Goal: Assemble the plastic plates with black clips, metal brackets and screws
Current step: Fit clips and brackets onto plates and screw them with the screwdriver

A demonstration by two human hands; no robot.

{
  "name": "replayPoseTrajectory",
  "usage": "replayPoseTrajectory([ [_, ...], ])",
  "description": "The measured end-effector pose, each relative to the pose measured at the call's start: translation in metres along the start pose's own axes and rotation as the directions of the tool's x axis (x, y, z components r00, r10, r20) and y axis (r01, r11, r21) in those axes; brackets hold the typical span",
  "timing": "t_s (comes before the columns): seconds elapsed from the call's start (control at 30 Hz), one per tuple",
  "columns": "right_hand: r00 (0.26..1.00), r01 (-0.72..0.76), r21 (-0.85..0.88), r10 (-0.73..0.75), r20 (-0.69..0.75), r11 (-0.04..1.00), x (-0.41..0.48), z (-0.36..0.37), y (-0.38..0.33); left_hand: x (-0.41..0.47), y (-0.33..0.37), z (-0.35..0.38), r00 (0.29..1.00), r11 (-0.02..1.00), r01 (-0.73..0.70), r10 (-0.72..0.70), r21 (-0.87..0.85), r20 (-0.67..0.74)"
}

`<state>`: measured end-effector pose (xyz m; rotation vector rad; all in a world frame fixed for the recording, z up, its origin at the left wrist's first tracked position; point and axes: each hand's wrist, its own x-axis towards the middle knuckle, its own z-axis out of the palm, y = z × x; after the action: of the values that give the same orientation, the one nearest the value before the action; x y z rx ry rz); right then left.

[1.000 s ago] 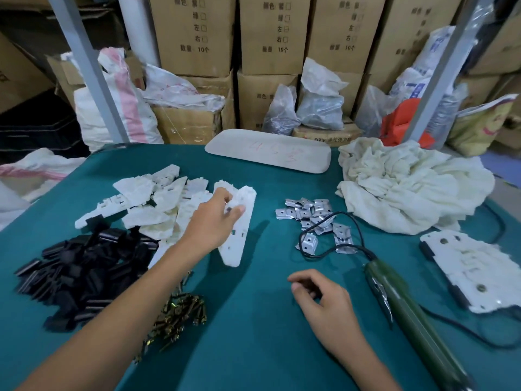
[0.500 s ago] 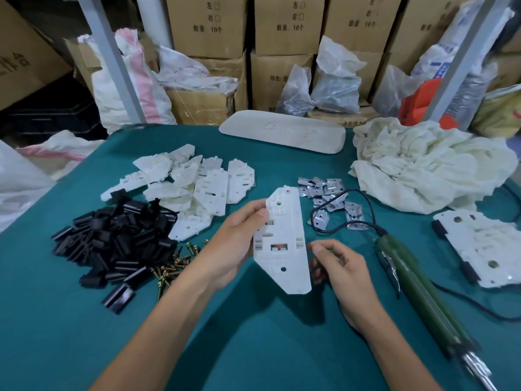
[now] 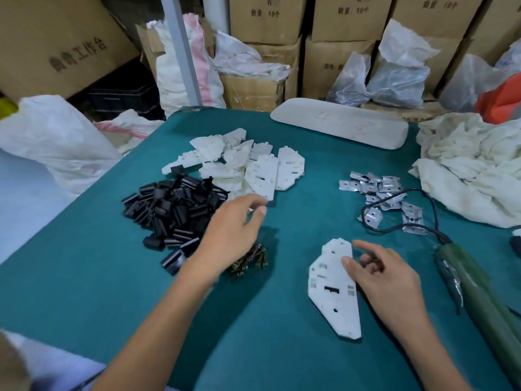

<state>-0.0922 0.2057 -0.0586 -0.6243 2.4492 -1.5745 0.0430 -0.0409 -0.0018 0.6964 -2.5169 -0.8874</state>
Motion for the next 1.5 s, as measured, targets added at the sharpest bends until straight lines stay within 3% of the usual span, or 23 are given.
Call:
replayPoseTrajectory([
  [0.07,0.999,0.038,-0.023,-0.039,-0.02,0.999,0.0,0.001,-0.001,0.014,-0.026,-0.022,0.995,0.969,0.052,-0.029,0.242,-0.097],
  [0.17,0.998,0.067,-0.04,-0.068,-0.01,0.997,0.0,0.001,-0.003,0.028,-0.057,-0.037,0.974,0.795,0.225,-0.172,0.563,-0.145],
  [0.23,0.998,0.061,-0.04,-0.061,0.001,0.997,0.001,0.001,-0.004,0.035,-0.068,-0.038,0.966,0.707,0.239,-0.24,0.665,-0.093],
  [0.37,0.999,0.041,-0.043,-0.04,0.024,0.998,0.002,0.0,-0.003,0.05,-0.074,-0.037,0.987,0.674,0.152,-0.142,0.723,-0.074],
  [0.5,0.999,0.036,-0.023,-0.035,0.025,0.999,0.002,-0.001,-0.002,0.051,-0.066,-0.046,0.989,0.691,0.142,-0.071,0.709,-0.129],
  [0.6,0.999,0.047,0.047,-0.046,-0.015,0.998,0.002,-0.001,-0.009,0.036,-0.039,-0.049,0.982,0.867,0.088,0.006,0.49,-0.188],
  [0.67,0.999,0.039,0.223,-0.043,0.015,0.974,0.002,0.0,-0.017,0.015,-0.007,-0.038,1.0,0.974,0.005,-0.002,0.228,-0.014],
  [0.77,0.969,-0.059,0.485,-0.067,0.237,0.873,0.0,0.001,-0.034,-0.016,0.039,0.003,0.951,0.987,-0.151,0.131,0.053,0.281],
  [0.83,0.918,-0.108,0.52,-0.116,0.38,0.848,0.003,0.001,-0.039,-0.023,0.057,0.028,0.924,0.974,-0.223,0.202,0.029,0.325],
  [0.9,0.911,-0.123,0.532,-0.118,0.395,0.838,0.008,-0.001,-0.038,-0.018,0.06,0.042,0.926,0.977,-0.213,0.202,0.001,0.318],
  [1.0,0.946,-0.212,0.586,0.013,0.325,0.782,0.014,-0.009,-0.031,-0.002,0.048,0.052,0.958,0.985,-0.166,0.148,0.053,0.245],
  [1.1,0.958,-0.25,0.62,0.095,0.272,0.744,0.018,-0.015,-0.023,0.015,0.035,0.065,0.968,0.921,-0.245,0.217,0.301,0.124],
  [1.23,0.966,-0.252,0.65,0.142,0.217,0.717,0.02,-0.019,-0.019,0.025,0.028,0.076,0.963,0.799,-0.262,0.177,0.541,0.206],
  [1.37,0.96,-0.281,0.683,0.196,0.201,0.674,0.022,-0.021,-0.018,-0.004,0.04,0.086,0.953,0.848,-0.263,0.304,0.46,-0.016],
  [1.5,0.96,-0.281,0.677,0.209,0.188,0.681,0.022,-0.02,-0.018,-0.028,0.058,0.098,0.977,0.901,-0.181,0.119,0.394,0.177],
])
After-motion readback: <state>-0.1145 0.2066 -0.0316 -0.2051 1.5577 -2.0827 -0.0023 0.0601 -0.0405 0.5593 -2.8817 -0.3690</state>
